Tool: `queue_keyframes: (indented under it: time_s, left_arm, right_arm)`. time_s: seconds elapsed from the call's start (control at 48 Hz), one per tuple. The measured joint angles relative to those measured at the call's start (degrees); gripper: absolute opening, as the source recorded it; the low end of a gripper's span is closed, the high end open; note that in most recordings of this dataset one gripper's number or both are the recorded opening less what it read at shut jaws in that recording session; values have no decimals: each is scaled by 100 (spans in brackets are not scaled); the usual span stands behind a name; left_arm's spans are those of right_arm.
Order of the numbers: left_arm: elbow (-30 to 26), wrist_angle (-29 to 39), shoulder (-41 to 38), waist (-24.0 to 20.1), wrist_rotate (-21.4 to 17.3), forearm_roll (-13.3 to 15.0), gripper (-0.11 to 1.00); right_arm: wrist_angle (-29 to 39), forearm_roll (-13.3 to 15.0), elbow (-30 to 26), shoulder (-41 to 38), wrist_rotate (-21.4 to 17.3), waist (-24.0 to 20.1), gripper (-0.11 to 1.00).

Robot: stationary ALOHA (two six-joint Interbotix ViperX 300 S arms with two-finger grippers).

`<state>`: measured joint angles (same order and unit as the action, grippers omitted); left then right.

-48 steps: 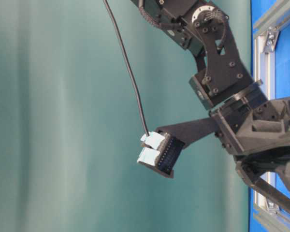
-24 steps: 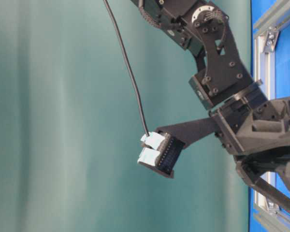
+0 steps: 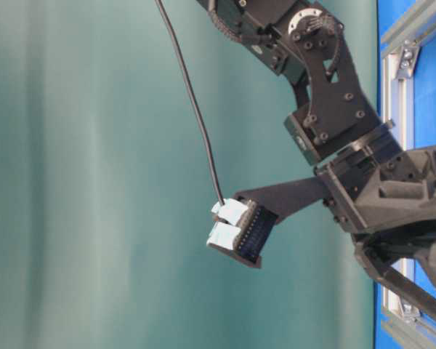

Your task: Insert the wire through the string loop located on the left side.

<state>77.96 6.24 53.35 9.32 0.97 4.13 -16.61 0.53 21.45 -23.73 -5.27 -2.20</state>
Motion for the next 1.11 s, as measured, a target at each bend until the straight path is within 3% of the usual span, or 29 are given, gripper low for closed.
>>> queue_keyframes:
  time_s: [0.125, 0.188, 0.584, 1.105]
  left_arm:
    - [0, 0, -62, -97, 62, -9, 70]
    - [0, 0, -105, -220, 70, -9, 82]
    - [0, 0, -35, -360, 44, -9, 78]
    - [-237, 0, 1406, -369, -9, -9, 78]
  right_arm:
    - [0, 0, 9, 0, 0, 0, 94]
    - [9, 0, 9, 0, 0, 0, 94]
    - [18, -9, 9, 44, 0, 0, 94]
    - [791, 0, 18, 1389, 0, 0, 94]
